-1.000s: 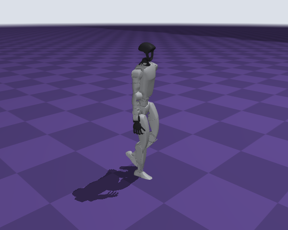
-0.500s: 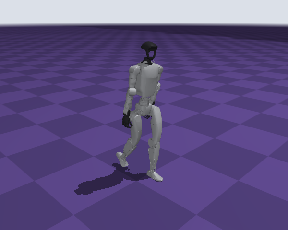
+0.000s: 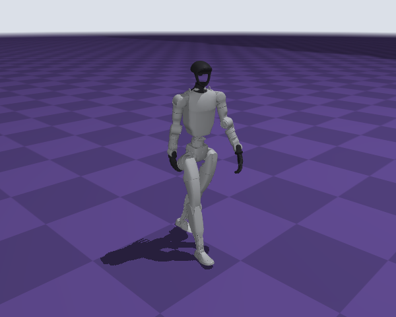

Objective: Walk run

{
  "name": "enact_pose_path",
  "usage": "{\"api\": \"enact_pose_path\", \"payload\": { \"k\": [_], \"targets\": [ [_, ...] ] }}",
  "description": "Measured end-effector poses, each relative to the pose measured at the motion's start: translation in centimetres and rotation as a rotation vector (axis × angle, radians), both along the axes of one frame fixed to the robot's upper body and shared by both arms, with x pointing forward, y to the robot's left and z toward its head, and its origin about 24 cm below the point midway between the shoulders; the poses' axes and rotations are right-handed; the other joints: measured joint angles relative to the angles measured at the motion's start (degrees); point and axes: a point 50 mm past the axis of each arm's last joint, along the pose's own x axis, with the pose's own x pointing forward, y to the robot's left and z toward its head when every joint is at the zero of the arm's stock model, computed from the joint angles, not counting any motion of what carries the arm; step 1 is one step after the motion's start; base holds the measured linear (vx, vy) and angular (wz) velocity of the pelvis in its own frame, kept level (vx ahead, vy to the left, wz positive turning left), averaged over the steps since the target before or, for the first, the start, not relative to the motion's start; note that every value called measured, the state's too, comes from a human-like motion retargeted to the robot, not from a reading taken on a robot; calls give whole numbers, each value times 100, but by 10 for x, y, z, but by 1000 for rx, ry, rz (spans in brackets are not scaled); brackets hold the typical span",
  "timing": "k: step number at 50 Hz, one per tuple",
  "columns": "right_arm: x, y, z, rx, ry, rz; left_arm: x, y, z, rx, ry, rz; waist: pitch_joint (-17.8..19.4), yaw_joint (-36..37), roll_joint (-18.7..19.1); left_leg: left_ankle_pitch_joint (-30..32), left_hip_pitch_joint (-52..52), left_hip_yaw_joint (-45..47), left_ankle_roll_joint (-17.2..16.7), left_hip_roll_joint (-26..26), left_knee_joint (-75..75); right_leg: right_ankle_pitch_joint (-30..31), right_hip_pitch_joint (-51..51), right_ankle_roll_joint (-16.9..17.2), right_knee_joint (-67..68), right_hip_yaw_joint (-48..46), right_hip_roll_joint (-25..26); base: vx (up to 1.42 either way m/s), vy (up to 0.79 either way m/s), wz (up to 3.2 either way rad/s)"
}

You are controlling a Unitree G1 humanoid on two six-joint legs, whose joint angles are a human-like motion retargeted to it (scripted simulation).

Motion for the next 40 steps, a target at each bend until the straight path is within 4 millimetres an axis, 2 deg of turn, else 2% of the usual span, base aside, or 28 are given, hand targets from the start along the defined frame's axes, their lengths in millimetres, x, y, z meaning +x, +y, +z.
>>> {"api": "enact_pose_path", "payload": {
  "k": [2,3,5,7,10,12,13,14,15,18,21,23,25,28,32,33,35,37,40],
  "targets": [
    [2,-4,0,-18,0,12,-17,-2,-8,25,68,-36,-96,-111,55,142,64,-92,-63,47,138,41,51,-192,341,-318,-93,76,-51,69],
    [2,-6,0,-28,3,12,-29,-4,-13,32,112,-49,-140,-197,64,294,127,-117,-112,80,219,293,154,-153,373,-667,-168,77,-54,71],
    [3,-11,0,-47,7,11,-60,-7,-24,40,224,-64,-254,-248,99,824,166,-36,-236,194,466,488,344,-287,416,-739,-100,83,-63,36],
    [10,-16,-1,-74,-1,0,-98,-12,-34,39,364,-67,-269,-237,95,1737,78,7,-282,274,1020,290,492,-334,550,59,66,75,-60,13],
    [30,-28,-2,-127,-48,7,-159,-20,-41,28,571,-28,-248,-205,-177,3142,-417,660,-194,390,2437,66,975,-351,509,-316,-169,67,-51,-33],
    [50,-36,-3,-165,-110,26,-191,-23,-40,7,673,-12,-255,-256,-317,3693,-889,1043,108,551,3385,-49,1249,-386,400,-490,-200,73,-57,62],
    [64,-41,-2,-188,-150,36,-208,-26,-38,-6,729,-15,-180,-760,-160,3601,-1325,570,153,730,4054,-55,1486,-344,273,-967,-205,61,-53,121],
    [77,-46,-2,-209,-189,51,-222,-29,-37,-16,775,-16,-210,-550,-256,3412,-1517,754,132,708,4269,-168,1609,-333,224,-754,-149,56,-52,-75],
    [90,-51,-1,-230,-226,69,-235,-32,-35,-24,816,-18,-292,16,-479,3174,-1587,1267,78,586,4255,-334,1673,-337,214,-196,-62,50,-47,-240],
    [127,-63,4,-266,-345,102,-266,-41,-30,-30,884,-19,-165,207,-689,2522,-2207,1022,-60,221,4384,-437,1998,-419,73,-227,58,54,-40,-88],
    [157,-74,12,-287,-443,127,-290,-51,-24,-56,940,24,-87,478,-756,1909,-2650,1030,-99,64,3760,-591,2270,-442,-8,-43,284,65,-37,-63],
    [175,-81,18,-304,-503,131,-304,-57,-20,-80,982,68,-16,636,-750,1760,-2836,1241,58,106,2885,-727,2470,-453,-27,11,466,63,-35,-38],
    [188,-87,23,-320,-548,129,-313,-63,-17,-104,1016,112,59,811,-699,1786,-2933,1571,169,206,1900,-873,2670,-453,-29,79,674,54,-30,-45],
    [197,-93,27,-339,-584,116,-317,-67,-15,-129,1044,162,178,1061,-577,1667,-3005,1806,-9,136,499,-1113,3004,-452,-33,189,1030,75,-34,-39],
    [190,-91,25,-331,-567,98,-309,-70,-18,-142,1028,180,220,1128,-562,1228,-3050,1866,-297,-263,-719,-1410,3389,-409,-6,167,1276,76,-30,5],
    [185,-89,23,-321,-550,98,-305,-70,-19,-146,1018,178,226,1152,-571,1216,-3033,1943,-367,-265,-783,-1470,3473,-389,39,186,1323,72,-26,-11],
    [170,-82,17,-291,-501,107,-293,-69,-23,-151,987,164,214,1296,-578,1343,-2968,1959,-284,-222,-606,-1436,3599,-304,159,309,1417,70,-23,-52],
    [148,-73,10,-253,-426,127,-280,-67,-28,-147,935,150,132,1481,-712,1423,-2884,1978,190,-207,-359,-1185,3662,-115,347,474,1340,104,-27,-81],
    [103,-58,2,-188,-269,164,-259,-58,-34,-94,841,162,-2,1688,-845,1876,-2623,2068,526,-218,-334,-128,3772,371,791,292,1162,96,-20,-59]
  ]
}}
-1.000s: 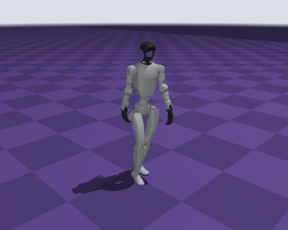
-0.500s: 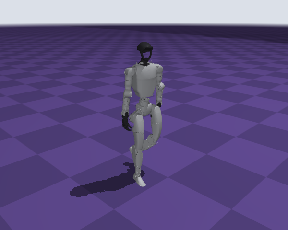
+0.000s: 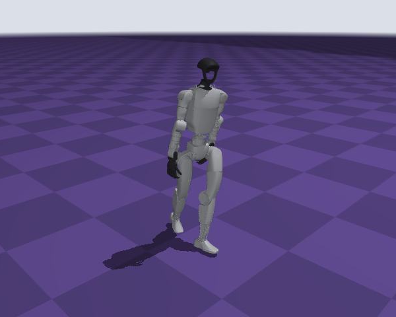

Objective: Walk run

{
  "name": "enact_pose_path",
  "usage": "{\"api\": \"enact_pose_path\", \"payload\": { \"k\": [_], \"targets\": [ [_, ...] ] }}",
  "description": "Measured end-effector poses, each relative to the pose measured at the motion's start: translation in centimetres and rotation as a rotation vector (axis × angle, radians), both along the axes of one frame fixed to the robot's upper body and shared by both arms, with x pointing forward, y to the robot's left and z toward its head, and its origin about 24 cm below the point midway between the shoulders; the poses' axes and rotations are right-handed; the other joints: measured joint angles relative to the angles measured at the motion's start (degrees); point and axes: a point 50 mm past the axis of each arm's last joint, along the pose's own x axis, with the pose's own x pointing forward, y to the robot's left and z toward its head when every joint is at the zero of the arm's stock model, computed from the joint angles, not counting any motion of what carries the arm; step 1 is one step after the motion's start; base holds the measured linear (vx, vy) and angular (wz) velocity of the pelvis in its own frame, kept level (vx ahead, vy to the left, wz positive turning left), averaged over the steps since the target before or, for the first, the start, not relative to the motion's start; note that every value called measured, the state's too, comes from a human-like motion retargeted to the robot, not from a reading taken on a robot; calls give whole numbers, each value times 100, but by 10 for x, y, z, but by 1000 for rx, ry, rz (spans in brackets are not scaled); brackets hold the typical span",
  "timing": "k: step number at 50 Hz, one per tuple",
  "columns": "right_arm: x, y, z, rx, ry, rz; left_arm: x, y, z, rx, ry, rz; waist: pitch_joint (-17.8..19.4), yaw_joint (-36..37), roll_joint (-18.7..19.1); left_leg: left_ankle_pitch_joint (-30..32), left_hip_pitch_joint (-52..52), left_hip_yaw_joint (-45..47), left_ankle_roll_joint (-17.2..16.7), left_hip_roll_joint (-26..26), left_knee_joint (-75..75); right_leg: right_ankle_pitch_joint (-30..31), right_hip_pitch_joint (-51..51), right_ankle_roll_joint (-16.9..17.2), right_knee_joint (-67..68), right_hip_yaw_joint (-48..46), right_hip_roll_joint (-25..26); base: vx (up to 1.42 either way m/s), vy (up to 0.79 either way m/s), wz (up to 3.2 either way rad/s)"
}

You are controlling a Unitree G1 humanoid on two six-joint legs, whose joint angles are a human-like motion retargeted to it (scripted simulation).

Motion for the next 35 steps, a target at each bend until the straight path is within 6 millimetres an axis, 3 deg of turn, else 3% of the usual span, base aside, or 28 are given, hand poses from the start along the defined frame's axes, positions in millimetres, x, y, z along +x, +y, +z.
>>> {"api": "enact_pose_path", "payload": {
  "k": [2,4,5,7,10,15,20,22,25,27,31,32,35],
  "targets": [
    [-30,9,-3,31,109,22,19,10,-4,59,-60,25,-142,-85,-21,-357,90,-142,206,29,211,1132,-175,522,631,-47,-87,116,-16,11],
    [-56,20,-4,66,199,35,44,23,-6,105,-124,68,-173,-264,143,-597,162,-450,184,232,430,2025,-623,933,1627,335,260,73,-18,56],
    [-66,24,-3,85,232,35,60,30,-7,121,-163,86,-153,-334,256,-707,234,-520,166,363,513,2399,-891,1036,2155,476,505,75,-31,35],
    [-83,28,-2,126,285,13,95,39,-8,137,-259,102,-139,-218,372,-909,487,-565,77,472,516,2588,-1367,1037,3112,644,557,87,-24,20],
    [-105,33,1,170,343,-38,150,44,-3,141,-438,86,-127,-251,687,-1062,897,-852,114,434,350,1685,-1932,887,3495,680,390,59,10,68],
    [-129,38,4,156,352,-144,228,56,20,113,-756,-72,-220,-822,976,-1263,1295,-1710,142,229,271,381,-2809,54,2757,-31,-650,66,-9,145],
    [-136,42,6,181,381,-204,275,67,47,116,-934,-268,-162,-1151,695,-1594,1806,-2278,216,-308,382,233,-3195,32,516,60,-1361,65,-25,118],
    [-132,42,5,193,374,-186,278,69,49,137,-941,-310,-88,-1168,641,-1718,2099,-2437,210,-378,397,2,-3327,-31,-237,229,-1338,73,-36,70],
    [-121,34,3,179,338,-125,270,69,43,164,-902,-326,25,-1136,615,-1852,2518,-2578,158,-398,413,-198,-3439,592,-1050,1088,-1090,74,-36,44],
    [-111,26,2,146,312,-89,253,66,33,159,-833,-313,20,-1169,588,-1853,2689,-2572,142,-426,501,-198,-3455,724,-924,1196,-1082,76,-41,55],
    [-97,12,1,72,267,-95,190,53,7,102,-585,-280,-155,-1700,582,-1342,2794,-2826,-22,-380,1044,484,-3182,535,-486,875,-1245,73,-38,168],
    [-95,10,1,56,255,-113,170,49,2,83,-502,-275,-205,-1831,607,-1042,2750,-2878,-94,-341,1313,642,-3052,463,-458,740,-1283,98,-61,168],
    [-88,7,1,35,209,-223,109,39,-6,21,-225,-300,-202,-1702,660,474,2269,-2721,-425,-271,2662,209,-2756,302,-118,864,-1324,73,-45,97]
  ]
}}
